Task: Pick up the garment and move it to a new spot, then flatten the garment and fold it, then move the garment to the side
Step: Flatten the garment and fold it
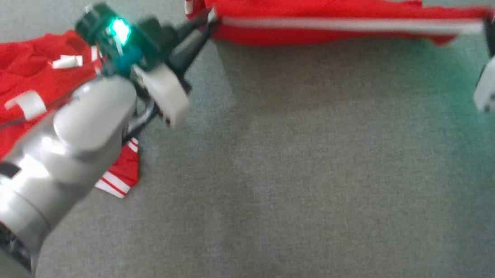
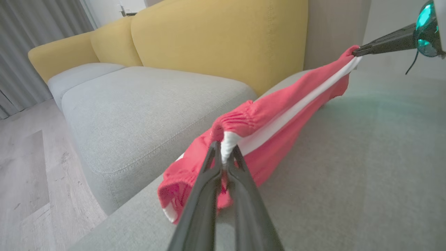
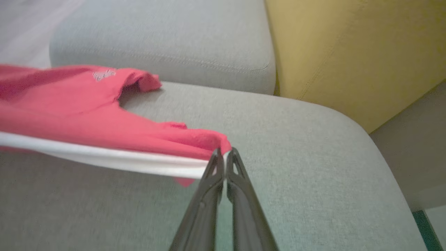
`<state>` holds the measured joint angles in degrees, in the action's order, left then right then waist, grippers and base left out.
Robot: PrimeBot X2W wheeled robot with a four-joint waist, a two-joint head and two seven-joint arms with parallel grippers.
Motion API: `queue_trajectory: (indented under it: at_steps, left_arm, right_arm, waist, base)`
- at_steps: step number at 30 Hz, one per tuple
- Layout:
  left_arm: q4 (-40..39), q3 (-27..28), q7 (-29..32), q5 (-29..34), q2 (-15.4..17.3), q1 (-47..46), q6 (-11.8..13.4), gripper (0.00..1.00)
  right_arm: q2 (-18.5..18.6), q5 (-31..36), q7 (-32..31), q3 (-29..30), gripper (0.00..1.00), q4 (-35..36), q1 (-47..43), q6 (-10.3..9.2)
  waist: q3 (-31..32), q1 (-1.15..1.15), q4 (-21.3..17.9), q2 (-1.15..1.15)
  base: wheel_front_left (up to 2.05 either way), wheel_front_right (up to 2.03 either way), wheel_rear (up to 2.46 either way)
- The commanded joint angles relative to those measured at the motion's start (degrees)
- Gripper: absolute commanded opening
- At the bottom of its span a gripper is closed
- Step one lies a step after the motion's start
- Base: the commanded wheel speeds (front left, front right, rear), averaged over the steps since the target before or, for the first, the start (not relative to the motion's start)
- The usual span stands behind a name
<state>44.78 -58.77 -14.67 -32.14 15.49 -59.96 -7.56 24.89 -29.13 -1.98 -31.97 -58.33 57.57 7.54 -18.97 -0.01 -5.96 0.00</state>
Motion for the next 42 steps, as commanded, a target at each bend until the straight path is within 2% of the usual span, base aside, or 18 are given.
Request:
queue_trajectory:
  at_steps: [1, 4, 11, 20, 25, 26, 30, 34, 42]
  left_arm:
    - [-1.23, 0.95, -0.30, 0.74, 2.82, -0.75, 0.49, 0.00]
    - [-2.89, -0.65, -0.31, 1.46, 2.95, 2.67, 1.12, 0.00]
    - [-8.84, -2.85, 0.57, 0.95, 3.08, 10.71, 3.84, 0.00]
    - [-21.27, -4.58, 4.72, -1.07, 6.01, 20.56, 8.69, 0.00]
    - [-28.97, -5.26, 7.05, -2.17, 7.96, 25.42, 11.92, 0.00]
    - [-28.97, -5.26, 7.05, -2.17, 7.96, 25.42, 11.92, 0.00]
    - [-33.83, -4.04, 7.91, -2.86, 9.51, 26.85, 14.93, 0.00]
    - [-35.55, -1.55, 8.16, -3.41, 10.20, 25.21, 17.12, 0.00]
    - [-33.37, 1.69, 8.42, -3.52, 8.64, 19.18, 18.51, 0.00]
  right_arm:
    - [3.70, -1.83, -2.12, -2.53, 0.00, 2.37, -2.47, -0.05]
    - [7.84, -5.87, -6.06, -6.29, 0.00, 5.40, -5.61, -0.05]
    - [14.13, -12.63, -11.74, -11.39, 0.00, 11.89, -12.30, -0.05]
    - [18.99, -18.06, -15.32, -12.88, 0.00, 19.19, -20.43, -0.05]
    - [21.26, -19.12, -15.34, -11.15, 0.00, 22.98, -24.93, -0.05]
    - [21.26, -19.12, -15.34, -11.15, 0.00, 22.98, -24.93, -0.05]
    - [21.53, -17.80, -10.61, -6.91, 0.00, 26.30, -26.01, -0.05]
    - [20.25, -13.71, -6.37, -1.93, 0.00, 27.67, -24.80, -0.05]
    - [14.81, -5.70, -5.55, 6.79, 0.00, 27.24, -17.93, -0.05]
  waist:
    - [1.73, 0.01, 0.34, 0.00]
    - [3.63, 0.01, 0.18, 0.00]
    - [8.24, 0.01, -0.28, 0.00]
    - [13.55, 0.01, -1.05, 0.00]
    - [15.45, 0.01, -1.48, 0.00]
    - [15.45, 0.01, -1.48, 0.00]
    - [14.69, 0.01, -1.64, 0.00]
    - [11.94, 0.01, -1.00, 0.00]
    - [4.47, 0.01, 2.84, 0.00]
  base:
    - [0.00, 0.00, 0.00]
    - [0.00, 0.00, 0.00]
    - [0.00, 0.00, 0.00]
    - [0.00, 0.00, 0.00]
    - [0.00, 0.00, 0.00]
    - [0.00, 0.00, 0.00]
    - [0.00, 0.00, 0.00]
    - [0.00, 0.00, 0.00]
    - [0.00, 0.00, 0.00]
